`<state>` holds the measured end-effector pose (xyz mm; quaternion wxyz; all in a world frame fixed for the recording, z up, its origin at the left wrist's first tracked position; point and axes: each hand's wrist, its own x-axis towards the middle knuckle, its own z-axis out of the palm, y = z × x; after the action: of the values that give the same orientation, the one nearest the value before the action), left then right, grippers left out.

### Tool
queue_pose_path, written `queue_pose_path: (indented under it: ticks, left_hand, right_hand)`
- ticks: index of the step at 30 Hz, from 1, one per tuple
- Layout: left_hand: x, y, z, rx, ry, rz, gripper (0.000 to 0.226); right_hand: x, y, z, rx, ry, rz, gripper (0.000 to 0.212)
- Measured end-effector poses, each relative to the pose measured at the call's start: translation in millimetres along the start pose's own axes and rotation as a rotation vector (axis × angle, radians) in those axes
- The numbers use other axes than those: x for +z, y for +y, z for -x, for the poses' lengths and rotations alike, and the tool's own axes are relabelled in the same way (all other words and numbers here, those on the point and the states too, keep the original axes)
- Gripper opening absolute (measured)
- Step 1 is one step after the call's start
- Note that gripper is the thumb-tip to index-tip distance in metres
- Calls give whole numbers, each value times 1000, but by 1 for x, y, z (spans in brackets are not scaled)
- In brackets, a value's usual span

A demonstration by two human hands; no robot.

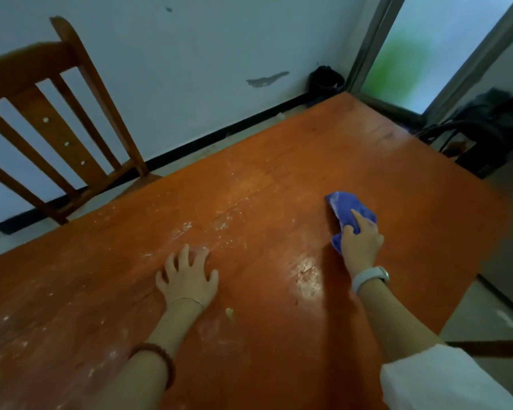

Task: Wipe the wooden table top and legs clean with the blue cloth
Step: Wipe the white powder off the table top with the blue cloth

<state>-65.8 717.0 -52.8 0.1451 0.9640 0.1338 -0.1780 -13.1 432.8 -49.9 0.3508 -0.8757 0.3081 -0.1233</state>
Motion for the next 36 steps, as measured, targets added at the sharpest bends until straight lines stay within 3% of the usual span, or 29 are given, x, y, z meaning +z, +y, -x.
queue_pose_path:
  ticks: [3,6,8,10,14,18,21,23,25,26,29,33,36]
  left_hand:
    - [1,-9,-3,29,46,-26,42]
    - [0,-13,-4,57,36,-65,45]
    - [1,-11,-1,58,37,-62,46]
    - [3,-10,-1,63,44,-63,45]
    - [6,-13,-2,63,53,-58,45]
    - [10,-15,-3,66,77,-73,44]
    - [12,-17,-5,72,101,-56,44]
    - [13,-19,-5,76,111,-48,44]
    - [13,-18,-3,74,132,-38,44]
    - [13,-18,-3,72,134,-34,44]
    - [14,-19,-3,74,119,-38,44]
    - [19,-11,-1,24,160,53,41]
    - [21,-1,0,-21,171,119,41]
  right_hand:
    - [33,-9,35,-288,-141,91,36]
    - [46,-28,73,-523,-540,-181,36]
    - [38,-35,62,-496,-449,-356,36]
    - [25,-41,26,-338,-293,-419,42]
    - [18,-22,-43,-125,36,-121,45]
    - [30,-24,-56,91,39,177,45]
    - [62,-44,-29,-193,-95,207,45]
    - [79,-57,4,-473,-327,60,42]
    - [77,-68,23,-519,-583,-158,42]
    - [71,-69,23,-482,-609,-250,43]
    - [50,-56,-1,-306,-319,-372,47]
    - [20,-17,-44,-34,121,-201,43]
    - [12,-1,-60,166,128,53,47]
